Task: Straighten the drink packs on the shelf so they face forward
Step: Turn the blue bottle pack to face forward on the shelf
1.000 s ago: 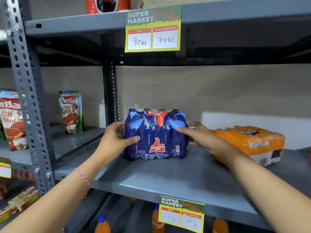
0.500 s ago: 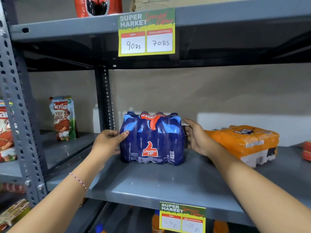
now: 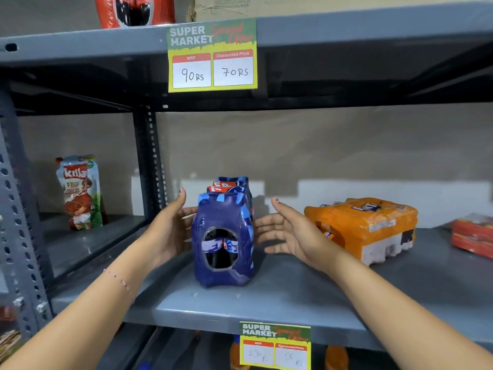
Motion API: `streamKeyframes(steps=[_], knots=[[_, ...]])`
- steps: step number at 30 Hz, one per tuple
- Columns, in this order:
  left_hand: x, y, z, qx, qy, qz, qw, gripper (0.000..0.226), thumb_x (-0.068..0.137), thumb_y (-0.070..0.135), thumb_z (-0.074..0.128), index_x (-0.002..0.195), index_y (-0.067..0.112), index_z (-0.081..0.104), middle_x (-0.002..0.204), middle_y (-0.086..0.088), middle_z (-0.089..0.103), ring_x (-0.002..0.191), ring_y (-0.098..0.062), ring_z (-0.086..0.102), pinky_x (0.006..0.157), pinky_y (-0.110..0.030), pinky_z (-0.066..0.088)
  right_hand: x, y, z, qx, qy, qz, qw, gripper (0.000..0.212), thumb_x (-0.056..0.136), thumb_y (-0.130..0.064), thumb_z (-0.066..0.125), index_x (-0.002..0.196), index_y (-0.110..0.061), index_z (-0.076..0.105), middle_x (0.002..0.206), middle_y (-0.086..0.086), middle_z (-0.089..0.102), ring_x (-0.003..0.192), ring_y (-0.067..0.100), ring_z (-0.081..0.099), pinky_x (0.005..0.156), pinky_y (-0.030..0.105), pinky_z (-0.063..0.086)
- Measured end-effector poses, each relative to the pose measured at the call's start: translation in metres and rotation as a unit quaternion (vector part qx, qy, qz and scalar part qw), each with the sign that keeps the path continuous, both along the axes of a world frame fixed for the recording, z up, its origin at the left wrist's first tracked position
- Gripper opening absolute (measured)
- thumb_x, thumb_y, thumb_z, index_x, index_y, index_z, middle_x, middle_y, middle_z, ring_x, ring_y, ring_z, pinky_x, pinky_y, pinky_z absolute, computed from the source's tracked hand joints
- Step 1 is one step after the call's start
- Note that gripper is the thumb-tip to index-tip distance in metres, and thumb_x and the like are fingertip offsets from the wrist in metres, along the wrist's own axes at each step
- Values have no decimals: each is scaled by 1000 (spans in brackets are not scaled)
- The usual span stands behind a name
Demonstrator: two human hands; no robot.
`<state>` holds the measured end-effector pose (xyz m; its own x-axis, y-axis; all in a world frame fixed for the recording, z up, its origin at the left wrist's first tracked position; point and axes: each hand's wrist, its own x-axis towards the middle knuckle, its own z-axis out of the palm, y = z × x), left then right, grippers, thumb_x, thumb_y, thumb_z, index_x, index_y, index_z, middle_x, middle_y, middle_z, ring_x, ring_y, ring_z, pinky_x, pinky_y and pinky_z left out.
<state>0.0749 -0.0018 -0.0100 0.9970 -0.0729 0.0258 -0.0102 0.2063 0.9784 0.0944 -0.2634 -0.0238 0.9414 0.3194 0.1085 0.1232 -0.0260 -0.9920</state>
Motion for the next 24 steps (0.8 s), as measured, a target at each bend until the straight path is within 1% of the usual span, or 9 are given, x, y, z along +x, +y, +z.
streamKeyframes(steps=[2,4,7,9,13,15,18,21,24], knots=[[-13,0,-6,57,-43,-24,997,82,58,82,70,108,17,67,76,3,78,55,-10,72,56,-27,54,7,-1,5,24,-11,-28,999,56,100,-58,34,105,-18,73,110,5,75,101,20,68,89,43,52],[-24,0,-12,141,-85,-17,986,103,42,66,94,130,23,59,95,9,82,73,-6,78,64,-25,60,23,-2,12,49,-8,-67,997,53,101,-59,35,115,-20,70,126,7,69,111,20,64,92,43,49],[-23,-1,-21,254,-126,30,958,101,61,19,99,146,27,46,119,5,78,103,-10,77,89,-30,60,51,8,18,35,14,-108,993,58,100,-59,37,134,-19,61,143,8,59,128,23,54,102,46,44],[-20,3,-24,263,-137,35,954,95,68,0,92,145,25,45,120,2,77,103,-11,77,83,-27,61,62,20,23,13,15,-111,994,61,100,-58,38,144,-17,53,152,10,52,139,26,46,111,51,36],[-12,15,-22,233,-122,-13,965,79,75,-12,82,135,28,52,116,0,80,103,-14,78,79,-25,62,71,37,26,2,14,-98,995,67,99,-60,40,152,-19,43,160,8,42,148,26,36,116,54,26],[-6,27,-25,182,-96,-25,978,79,70,-7,88,134,26,55,119,-5,80,105,-22,78,81,-33,64,72,39,23,-14,9,-94,995,67,96,-64,42,150,-24,45,157,6,45,143,28,41,113,52,29],[2,42,-30,175,-63,3,983,109,44,30,105,139,25,52,123,-8,79,107,-29,77,84,-42,64,72,32,18,-28,0,-103,994,63,92,-67,47,141,-27,53,149,4,56,132,28,52,105,49,35],[10,39,-29,140,-42,100,984,69,78,6,85,136,16,50,117,-9,76,90,-24,75,66,-34,65,69,20,15,-52,-11,-115,992,71,84,-69,57,140,-26,54,145,1,60,132,28,54,108,52,38],[28,38,-28,169,-43,265,948,33,79,-3,84,106,6,66,107,-11,78,93,-31,76,81,-45,62,64,10,14,-77,-19,-116,990,62,89,-60,62,138,-23,54,139,1,63,129,27,55,107,50,40]])
